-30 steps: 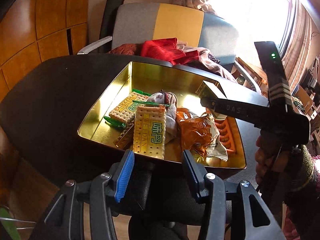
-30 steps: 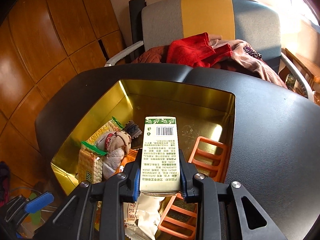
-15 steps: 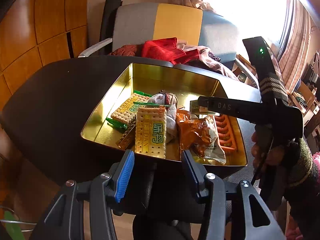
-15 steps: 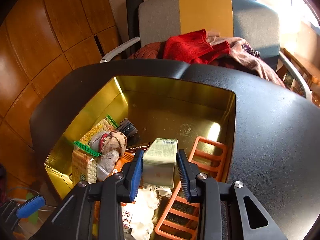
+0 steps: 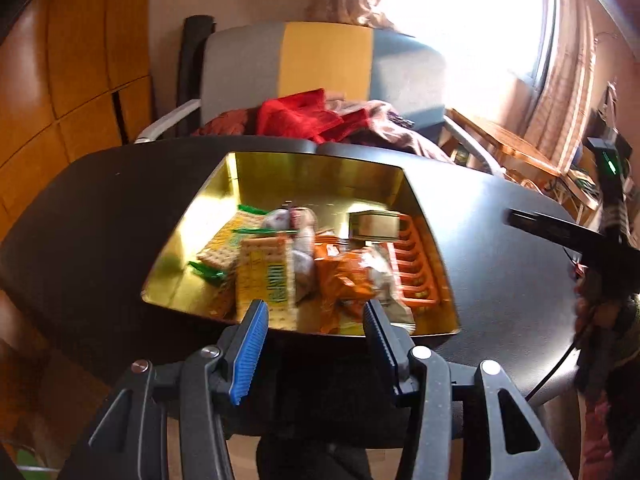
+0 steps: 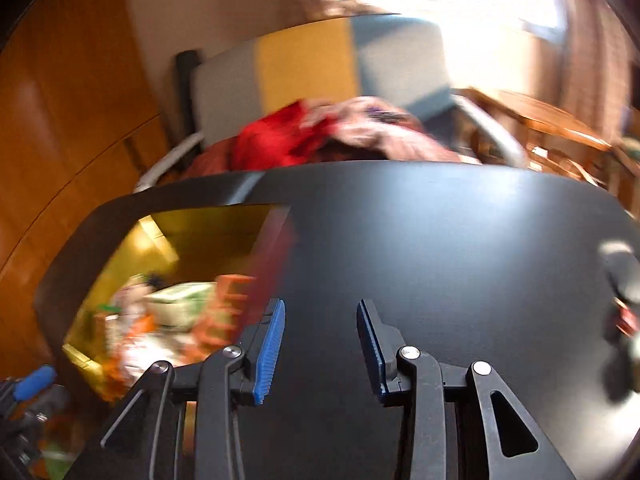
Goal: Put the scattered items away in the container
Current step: 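Grasp the rolled white sock with the right tool while the left tool grasps the red candy wrapper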
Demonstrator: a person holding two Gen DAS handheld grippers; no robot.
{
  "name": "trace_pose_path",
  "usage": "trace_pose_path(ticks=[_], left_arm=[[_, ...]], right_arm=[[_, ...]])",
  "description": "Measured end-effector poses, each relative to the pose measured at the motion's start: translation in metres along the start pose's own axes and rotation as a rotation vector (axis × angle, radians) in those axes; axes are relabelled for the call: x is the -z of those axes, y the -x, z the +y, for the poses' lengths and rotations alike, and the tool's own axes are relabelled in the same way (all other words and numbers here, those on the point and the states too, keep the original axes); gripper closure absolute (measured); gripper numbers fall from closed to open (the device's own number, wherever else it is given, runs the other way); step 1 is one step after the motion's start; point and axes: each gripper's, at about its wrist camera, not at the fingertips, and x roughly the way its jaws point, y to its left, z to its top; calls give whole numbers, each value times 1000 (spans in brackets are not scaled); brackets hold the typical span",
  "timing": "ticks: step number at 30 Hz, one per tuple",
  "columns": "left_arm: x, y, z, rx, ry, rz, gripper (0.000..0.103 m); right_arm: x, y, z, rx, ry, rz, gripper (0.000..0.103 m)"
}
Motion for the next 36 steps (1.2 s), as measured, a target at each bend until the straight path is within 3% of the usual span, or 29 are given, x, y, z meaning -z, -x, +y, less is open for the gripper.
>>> trace_pose_path(ticks=[7, 10, 13, 18, 21, 26, 33, 36], left_arm=[[-19, -18, -72, 123, -144, 48, 53], [-30, -30, -118, 210, -225, 71, 53], [-43, -44, -172, 282, -314, 94, 53], [-58, -66, -253, 371, -442, 123, 53], [-67, -83, -297, 404, -497, 148, 53], [-77, -119, -362, 449, -538, 207, 53], [-81, -165, -447, 503, -594, 293, 53], [-76, -176, -475, 530, -628, 317, 53]], right_arm=[[10, 41, -157, 261, -246, -60, 63], [24, 55, -207, 334, -341, -68, 62], [35, 59, -239, 351, -425, -73, 59], [37, 53, -264, 319, -496, -99, 50], [32, 42, -274, 252, -512, -101, 43], [32, 21, -279, 234, -451, -80, 43], [55, 17, -265, 131, -362, -47, 44], [64, 11, -257, 164, -311, -35, 45]])
